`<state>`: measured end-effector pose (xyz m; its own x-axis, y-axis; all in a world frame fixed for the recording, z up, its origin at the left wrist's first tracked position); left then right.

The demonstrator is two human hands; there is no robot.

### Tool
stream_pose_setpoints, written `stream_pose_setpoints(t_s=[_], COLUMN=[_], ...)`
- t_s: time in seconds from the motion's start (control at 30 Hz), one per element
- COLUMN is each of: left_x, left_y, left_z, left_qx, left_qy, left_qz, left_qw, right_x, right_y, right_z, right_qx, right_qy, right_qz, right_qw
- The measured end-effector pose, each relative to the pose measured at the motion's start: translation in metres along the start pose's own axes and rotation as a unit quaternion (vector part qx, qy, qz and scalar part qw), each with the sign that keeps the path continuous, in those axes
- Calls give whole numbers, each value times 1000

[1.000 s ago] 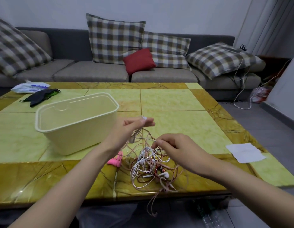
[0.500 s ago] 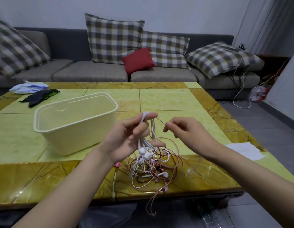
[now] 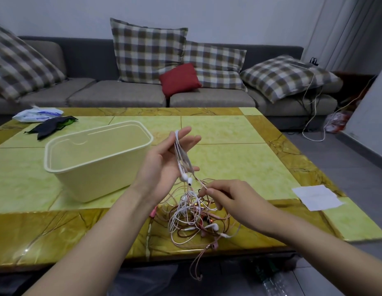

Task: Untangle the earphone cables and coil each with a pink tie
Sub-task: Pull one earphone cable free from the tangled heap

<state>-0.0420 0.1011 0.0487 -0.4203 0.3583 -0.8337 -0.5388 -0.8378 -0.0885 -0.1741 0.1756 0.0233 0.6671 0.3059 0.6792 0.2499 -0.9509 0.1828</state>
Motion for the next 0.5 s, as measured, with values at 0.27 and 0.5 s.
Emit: stream_pose_setpoints(t_s=[0.27, 0.5], left_x=[12, 30], left_y=[-3, -7], left_z=[-8, 4], left_qx=[-12, 72], left_qy=[403, 476], left_qz=[13, -72], left_qw=[915, 873], right_x=[9, 20], right_y=[-1, 1], right_z=[-11, -26], right_qx=[22, 54], right_qy=[-3, -88], right_qz=[-13, -45], right_qw=[1000, 994])
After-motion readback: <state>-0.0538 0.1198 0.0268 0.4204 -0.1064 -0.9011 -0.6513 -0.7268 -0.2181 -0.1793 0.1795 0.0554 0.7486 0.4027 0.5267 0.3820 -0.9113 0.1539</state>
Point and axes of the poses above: each hand's wrist, its own y-axis towards the middle knuckle, its own z-axis out of the palm, x = y × z, the point moved 4 cm from there along y, towards the middle knuckle, and after that the axes turned 11 degrees about -z, right-handed, at the moved point
